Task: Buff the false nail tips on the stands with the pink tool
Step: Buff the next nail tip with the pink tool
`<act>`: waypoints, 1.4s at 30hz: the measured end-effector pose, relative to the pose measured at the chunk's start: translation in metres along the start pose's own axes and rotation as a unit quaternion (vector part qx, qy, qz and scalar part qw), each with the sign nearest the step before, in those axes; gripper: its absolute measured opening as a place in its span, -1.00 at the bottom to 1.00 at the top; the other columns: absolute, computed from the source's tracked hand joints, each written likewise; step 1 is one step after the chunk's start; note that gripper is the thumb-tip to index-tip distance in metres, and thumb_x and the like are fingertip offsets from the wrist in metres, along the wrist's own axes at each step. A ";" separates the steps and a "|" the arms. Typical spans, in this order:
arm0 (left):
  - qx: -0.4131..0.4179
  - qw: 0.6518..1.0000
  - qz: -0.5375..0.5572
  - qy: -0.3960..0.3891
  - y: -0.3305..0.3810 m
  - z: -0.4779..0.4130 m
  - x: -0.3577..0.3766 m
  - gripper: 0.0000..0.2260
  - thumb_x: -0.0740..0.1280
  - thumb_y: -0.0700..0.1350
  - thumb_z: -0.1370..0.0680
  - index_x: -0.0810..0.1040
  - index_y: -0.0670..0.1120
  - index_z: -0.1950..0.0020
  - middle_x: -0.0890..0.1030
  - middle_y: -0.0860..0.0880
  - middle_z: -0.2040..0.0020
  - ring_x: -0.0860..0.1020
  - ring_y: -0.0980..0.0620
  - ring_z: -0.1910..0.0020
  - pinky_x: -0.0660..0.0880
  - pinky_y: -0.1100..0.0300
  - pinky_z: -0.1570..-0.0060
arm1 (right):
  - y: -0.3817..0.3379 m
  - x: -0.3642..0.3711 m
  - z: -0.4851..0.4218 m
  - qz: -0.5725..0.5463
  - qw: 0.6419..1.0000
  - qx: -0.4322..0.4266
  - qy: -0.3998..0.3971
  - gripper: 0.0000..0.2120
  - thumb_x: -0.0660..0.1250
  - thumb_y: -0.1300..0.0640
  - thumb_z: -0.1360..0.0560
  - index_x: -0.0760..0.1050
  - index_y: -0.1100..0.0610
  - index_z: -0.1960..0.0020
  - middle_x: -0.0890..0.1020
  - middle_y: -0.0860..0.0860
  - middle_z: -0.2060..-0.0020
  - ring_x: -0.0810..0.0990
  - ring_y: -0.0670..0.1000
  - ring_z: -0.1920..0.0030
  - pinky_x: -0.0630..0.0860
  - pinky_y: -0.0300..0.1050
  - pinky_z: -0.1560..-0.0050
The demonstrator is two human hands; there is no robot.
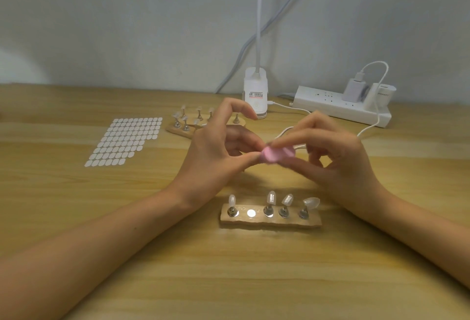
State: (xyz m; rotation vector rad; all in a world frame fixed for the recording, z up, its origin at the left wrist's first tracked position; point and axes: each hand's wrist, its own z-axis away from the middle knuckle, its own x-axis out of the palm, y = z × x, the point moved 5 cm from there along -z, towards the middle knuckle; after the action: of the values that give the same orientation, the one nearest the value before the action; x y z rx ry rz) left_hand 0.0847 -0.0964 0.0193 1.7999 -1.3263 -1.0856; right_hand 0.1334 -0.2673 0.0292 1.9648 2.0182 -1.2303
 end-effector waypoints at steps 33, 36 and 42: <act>-0.003 0.999 0.046 -0.003 -0.004 -0.001 0.000 -0.61 0.51 -0.35 -0.45 0.38 -0.06 -0.06 0.73 -0.10 0.14 0.73 -0.06 0.15 0.60 0.22 0.13 | -0.003 0.000 0.000 0.019 1.000 -0.020 0.011 -0.82 0.47 0.05 -0.46 0.65 -0.01 -0.06 0.53 0.05 0.18 0.46 0.04 0.22 0.41 -0.14 0.42; -0.011 0.999 0.052 -0.002 -0.004 -0.001 0.000 -0.60 0.54 -0.31 -0.43 0.38 -0.06 -0.06 0.73 -0.10 0.14 0.72 -0.07 0.17 0.60 0.21 0.13 | 0.003 -0.005 -0.002 0.007 0.999 0.030 0.037 -0.81 0.45 0.00 -0.46 0.64 -0.07 -0.07 0.53 0.04 0.16 0.45 0.01 0.21 0.43 -0.05 0.40; -0.003 0.999 0.044 -0.014 -0.004 0.000 0.001 -0.61 0.53 -0.32 -0.45 0.38 -0.05 -0.07 0.73 -0.10 0.14 0.72 -0.09 0.14 0.61 0.18 0.11 | 0.009 -0.008 -0.001 -0.024 0.995 0.077 0.063 -0.78 0.46 -0.06 -0.43 0.66 -0.07 -0.06 0.55 -0.03 0.13 0.46 -0.02 0.21 0.49 -0.08 0.36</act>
State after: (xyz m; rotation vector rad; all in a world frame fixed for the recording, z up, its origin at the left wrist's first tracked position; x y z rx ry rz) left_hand 0.0868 -0.0964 0.0161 1.7112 -1.4050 -1.0689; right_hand 0.1435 -0.2750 0.0297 2.1253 2.0973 -1.3437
